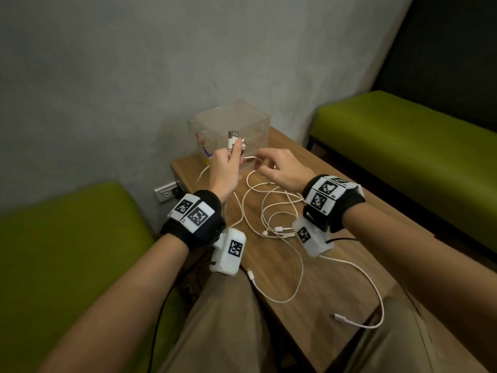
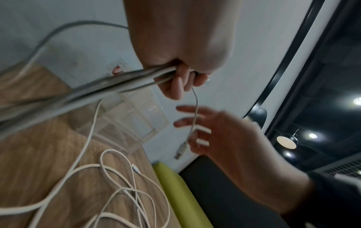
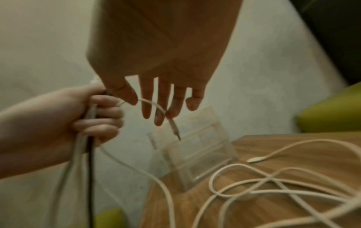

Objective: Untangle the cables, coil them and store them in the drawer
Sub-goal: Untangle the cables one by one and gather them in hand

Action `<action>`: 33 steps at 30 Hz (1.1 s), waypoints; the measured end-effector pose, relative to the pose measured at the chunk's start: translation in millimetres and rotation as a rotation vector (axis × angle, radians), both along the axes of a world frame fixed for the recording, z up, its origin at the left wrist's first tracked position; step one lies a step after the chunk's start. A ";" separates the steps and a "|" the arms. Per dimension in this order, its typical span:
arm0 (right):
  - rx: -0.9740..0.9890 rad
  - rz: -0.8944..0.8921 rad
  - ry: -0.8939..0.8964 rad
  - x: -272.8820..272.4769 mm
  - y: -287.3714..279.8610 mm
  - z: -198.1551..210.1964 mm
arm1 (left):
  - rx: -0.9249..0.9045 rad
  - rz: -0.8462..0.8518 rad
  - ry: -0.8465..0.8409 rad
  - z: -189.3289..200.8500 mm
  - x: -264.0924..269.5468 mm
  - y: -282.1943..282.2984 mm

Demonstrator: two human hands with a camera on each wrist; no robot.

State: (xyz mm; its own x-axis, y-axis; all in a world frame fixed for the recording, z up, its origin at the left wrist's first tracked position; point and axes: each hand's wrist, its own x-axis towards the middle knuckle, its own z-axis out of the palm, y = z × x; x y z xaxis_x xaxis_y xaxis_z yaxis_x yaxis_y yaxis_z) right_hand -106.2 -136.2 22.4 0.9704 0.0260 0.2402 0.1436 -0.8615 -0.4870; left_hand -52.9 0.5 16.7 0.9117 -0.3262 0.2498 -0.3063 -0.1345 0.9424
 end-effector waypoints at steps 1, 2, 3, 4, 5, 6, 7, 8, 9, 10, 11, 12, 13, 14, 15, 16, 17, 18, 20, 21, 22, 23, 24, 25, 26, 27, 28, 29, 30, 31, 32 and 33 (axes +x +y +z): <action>-0.006 0.043 -0.039 3.9 10.7 2.7 | 0.004 0.016 -0.015 2.9 -1.7 0.8; -0.012 0.055 -0.066 7.6 19.3 3.6 | 0.003 0.029 -0.034 5.0 -1.6 2.4; -0.008 0.048 -0.088 9.7 25.1 5.0 | -0.003 0.037 -0.051 6.2 -0.9 3.6; 0.009 0.035 -0.102 12.4 30.3 4.8 | -0.005 0.041 -0.066 6.1 1.2 7.3; 0.032 0.023 -0.118 13.5 33.5 5.1 | 0.004 0.041 -0.076 5.6 2.9 9.7; 0.055 0.012 -0.127 14.9 37.5 5.7 | 0.016 0.039 -0.084 5.1 4.5 13.1; 0.083 0.009 -0.135 15.2 42.0 5.7 | 0.026 0.034 -0.091 4.8 5.0 16.9; 0.118 0.005 -0.142 15.7 46.7 4.9 | 0.040 0.033 -0.108 4.9 5.8 21.3; 0.155 0.006 -0.158 16.7 52.1 3.1 | 0.068 0.051 -0.143 5.9 6.0 27.2; 0.187 0.004 -0.172 18.0 59.0 0.1 | 0.101 0.090 -0.184 7.5 6.6 34.8; 0.211 -0.003 -0.184 19.9 65.5 -4.5 | 0.106 0.143 -0.228 9.1 7.8 43.6; 0.228 -0.018 -0.184 22.8 71.8 -10.1 | 0.071 0.198 -0.268 10.7 9.6 53.9; 0.231 -0.038 -0.163 26.8 76.8 -17.2 | 0.015 0.243 -0.298 14.2 10.7 65.4; 0.221 -0.056 -0.093 31.0 80.9 -25.0 | -0.042 0.279 -0.320 18.6 12.3 76.8; 0.195 -0.049 0.018 34.5 85.4 -33.3 | -0.088 0.310 -0.327 24.0 13.3 87.2; 0.152 -0.012 0.161 37.8 91.3 -41.2 | -0.120 0.339 -0.324 29.9 14.7 96.9; 0.088 0.047 0.297 40.8 98.2 -49.0 | -0.141 0.361 -0.319 36.1 15.8 105.0; -0.001 0.103 0.405 43.2 106.1 -54.2 | -0.165 0.374 -0.318 42.1 17.5 112.4; -0.179 0.167 0.512 46.3 121.7 -58.6 | -0.214 0.373 -0.331 51.1 20.6 125.1; -0.232 0.173 0.509 47.0 127.6 -54.1 | -0.233 0.357 -0.335 53.2 21.5 130.2; -0.227 0.172 0.452 47.6 132.8 -45.6 | -0.244 0.327 -0.336 53.4 21.7 134.3; -0.139 0.187 0.341 47.1 138.0 -35.2 | -0.243 0.294 -0.329 51.1 21.3 136.9; -0.004 0.229 0.207 47.5 144.0 -24.9 | -0.241 0.261 -0.312 46.8 21.4 138.0; 0.122 0.294 0.092 46.8 151.3 -14.0 | -0.237 0.232 -0.284 42.2 20.6 138.2; 0.204 0.354 0.029 46.8 159.1 -6.2 | -0.237 0.208 -0.252 37.3 20.4 137.4; 0.245 0.391 0.009 47.4 166.4 -2.1 | -0.239 0.197 -0.221 32.9 21.2 136.1; 0.257 0.391 0.004 47.5 172.4 -1.3 | -0.242 0.184 -0.194 29.6 23.1 134.9; 0.254 0.362 -0.018 47.1 176.1 -4.8 | -0.249 0.167 -0.172 27.8 25.1 133.6; 0.232 0.317 -0.064 47.3 176.1 -9.9 | -0.258 0.147 -0.154 27.2 27.1 132.7; 0.192 0.284 -0.100 47.8 173.0 -13.7 | -0.271 0.129 -0.145 27.3 27.8 131.9; 0.142 0.279 -0.100 48.8 168.1 -16.1 | -0.295 0.112 -0.136 27.0 28.4 131.9; 0.087 0.308 -0.070 49.9 163.3 -16.9 | -0.319 0.097 -0.118 26.1 28.0 132.4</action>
